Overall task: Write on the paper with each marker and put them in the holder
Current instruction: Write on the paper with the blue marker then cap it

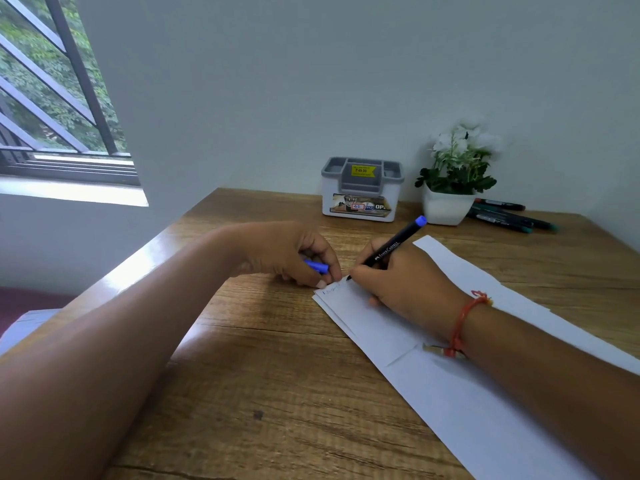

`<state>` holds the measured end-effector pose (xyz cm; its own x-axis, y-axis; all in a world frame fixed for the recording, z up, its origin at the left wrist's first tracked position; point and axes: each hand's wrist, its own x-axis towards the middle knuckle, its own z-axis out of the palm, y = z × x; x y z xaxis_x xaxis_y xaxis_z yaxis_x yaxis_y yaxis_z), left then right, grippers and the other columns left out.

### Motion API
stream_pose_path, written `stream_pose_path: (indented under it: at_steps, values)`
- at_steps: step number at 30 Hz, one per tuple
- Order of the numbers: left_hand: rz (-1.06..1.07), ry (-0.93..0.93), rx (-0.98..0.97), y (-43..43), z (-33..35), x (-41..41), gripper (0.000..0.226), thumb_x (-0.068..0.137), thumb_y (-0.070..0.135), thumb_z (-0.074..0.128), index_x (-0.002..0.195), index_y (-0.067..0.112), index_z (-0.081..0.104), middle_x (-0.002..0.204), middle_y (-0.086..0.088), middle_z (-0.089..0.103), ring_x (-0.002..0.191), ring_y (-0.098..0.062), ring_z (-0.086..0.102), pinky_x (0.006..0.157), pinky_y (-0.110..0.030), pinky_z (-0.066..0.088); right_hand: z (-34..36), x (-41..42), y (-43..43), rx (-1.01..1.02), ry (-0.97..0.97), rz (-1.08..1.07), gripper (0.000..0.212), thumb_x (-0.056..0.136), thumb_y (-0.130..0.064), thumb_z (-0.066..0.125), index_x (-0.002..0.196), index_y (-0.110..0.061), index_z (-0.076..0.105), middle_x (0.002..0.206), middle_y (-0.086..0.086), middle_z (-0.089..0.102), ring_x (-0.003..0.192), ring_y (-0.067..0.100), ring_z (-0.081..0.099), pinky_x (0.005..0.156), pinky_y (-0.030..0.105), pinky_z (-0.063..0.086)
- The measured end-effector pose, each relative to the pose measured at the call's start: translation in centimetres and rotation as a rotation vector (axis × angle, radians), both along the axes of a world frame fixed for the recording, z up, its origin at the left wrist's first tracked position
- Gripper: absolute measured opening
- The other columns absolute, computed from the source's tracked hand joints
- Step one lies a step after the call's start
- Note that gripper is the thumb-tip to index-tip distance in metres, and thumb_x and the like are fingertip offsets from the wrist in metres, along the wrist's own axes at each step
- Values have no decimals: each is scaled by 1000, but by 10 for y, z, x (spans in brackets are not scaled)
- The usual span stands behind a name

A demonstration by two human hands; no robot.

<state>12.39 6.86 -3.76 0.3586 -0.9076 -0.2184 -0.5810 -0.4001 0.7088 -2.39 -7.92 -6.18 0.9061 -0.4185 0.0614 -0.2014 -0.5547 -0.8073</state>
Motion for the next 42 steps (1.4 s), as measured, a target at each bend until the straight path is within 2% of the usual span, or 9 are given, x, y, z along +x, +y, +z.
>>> stream_pose_path:
  at_steps: [3,6,8,11,14,17,22,34,42]
  values:
    - [38,21,-25,1,-1,1,27,82,13,78,105,26,73,105,-8,73,105,-41,63,94,-51,51,1,0,-3,145,-43,-22,3,91,-15,65,92,-15,68,71,-4,67,48,3,63,59,21,49]
    - [103,60,-97,1,-1,2,32,81,10,79,109,20,69,107,-12,72,102,-27,67,103,-49,47,2,-1,-6,384,-140,-22,9,92,-8,68,95,-13,61,70,4,64,52,6,60,52,18,51]
    - [160,80,-167,0,-1,2,32,80,8,80,108,17,67,106,-12,72,94,-15,67,99,-39,51,4,-1,-7,502,-214,-16,10,93,-5,70,95,-11,61,72,7,64,61,9,62,56,19,55]
    - [203,81,-260,-1,-2,2,27,81,8,79,103,12,66,102,-12,73,89,-15,66,83,-35,52,8,1,-8,650,-297,-33,4,95,-4,65,97,-7,67,81,10,69,71,11,67,63,24,60]
    - [233,82,-342,-2,-3,2,22,81,11,80,99,12,68,98,-7,73,89,-14,66,80,-29,53,14,0,-10,766,-342,-33,19,101,-13,55,97,-9,73,89,11,74,77,13,71,66,30,59]
    - [277,73,-395,-5,-3,1,17,80,14,81,94,18,74,95,-2,72,87,-9,64,83,-26,52,16,-5,-10,749,-374,-34,23,101,-18,53,94,-11,74,83,7,75,72,9,71,60,25,56]
    - [283,99,-460,-9,-1,-7,22,79,6,79,99,14,76,105,-15,71,89,-11,66,82,-23,54,18,-9,-11,732,-400,-23,18,102,-19,56,95,-9,69,82,12,74,69,11,71,56,23,57]
    - [269,136,-472,-14,-1,-11,28,78,5,80,105,11,73,104,-13,74,94,-19,70,82,-26,54,13,-10,-13,719,-385,30,15,98,-15,64,106,-4,70,80,7,74,72,8,72,60,22,58]
    - [255,132,-510,-15,1,-18,24,78,3,79,101,6,72,102,-18,73,93,-22,70,85,-30,57,17,-11,-12,862,-345,74,22,104,-18,51,99,-7,70,96,21,78,86,22,77,70,30,63]
